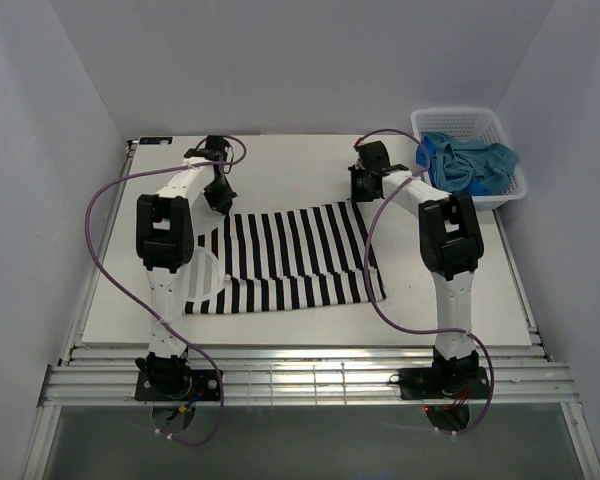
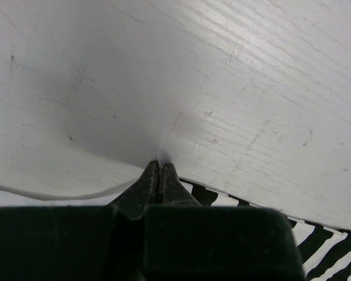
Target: Fold and stack the tank tops
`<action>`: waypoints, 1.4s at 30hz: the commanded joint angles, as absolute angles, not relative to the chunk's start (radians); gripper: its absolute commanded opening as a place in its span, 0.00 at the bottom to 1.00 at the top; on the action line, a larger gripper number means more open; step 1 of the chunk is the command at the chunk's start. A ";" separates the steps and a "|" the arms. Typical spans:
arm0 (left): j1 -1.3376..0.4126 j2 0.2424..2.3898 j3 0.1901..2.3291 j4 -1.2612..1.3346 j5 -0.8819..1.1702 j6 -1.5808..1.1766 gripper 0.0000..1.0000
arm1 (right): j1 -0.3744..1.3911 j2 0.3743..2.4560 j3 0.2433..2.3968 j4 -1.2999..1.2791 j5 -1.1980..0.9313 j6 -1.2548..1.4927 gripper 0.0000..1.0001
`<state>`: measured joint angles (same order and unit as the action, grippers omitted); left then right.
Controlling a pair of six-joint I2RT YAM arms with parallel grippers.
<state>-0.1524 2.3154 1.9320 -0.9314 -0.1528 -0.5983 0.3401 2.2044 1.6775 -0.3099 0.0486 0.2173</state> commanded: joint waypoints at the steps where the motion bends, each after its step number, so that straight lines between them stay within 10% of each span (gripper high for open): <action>1: -0.146 2.235 1.916 -0.900 -0.144 -0.595 0.00 | 0.336 2.056 1.594 -0.178 0.011 0.164 0.08; 42: -0.258 1.675 1.269 -0.741 -0.192 -0.610 0.00 | 0.322 1.417 0.848 -0.012 -0.083 0.175 0.08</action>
<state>-0.2466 1.7401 1.2984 -0.7624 -0.1768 -0.5957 0.3279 1.4673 0.8738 -0.0429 -0.0822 0.1757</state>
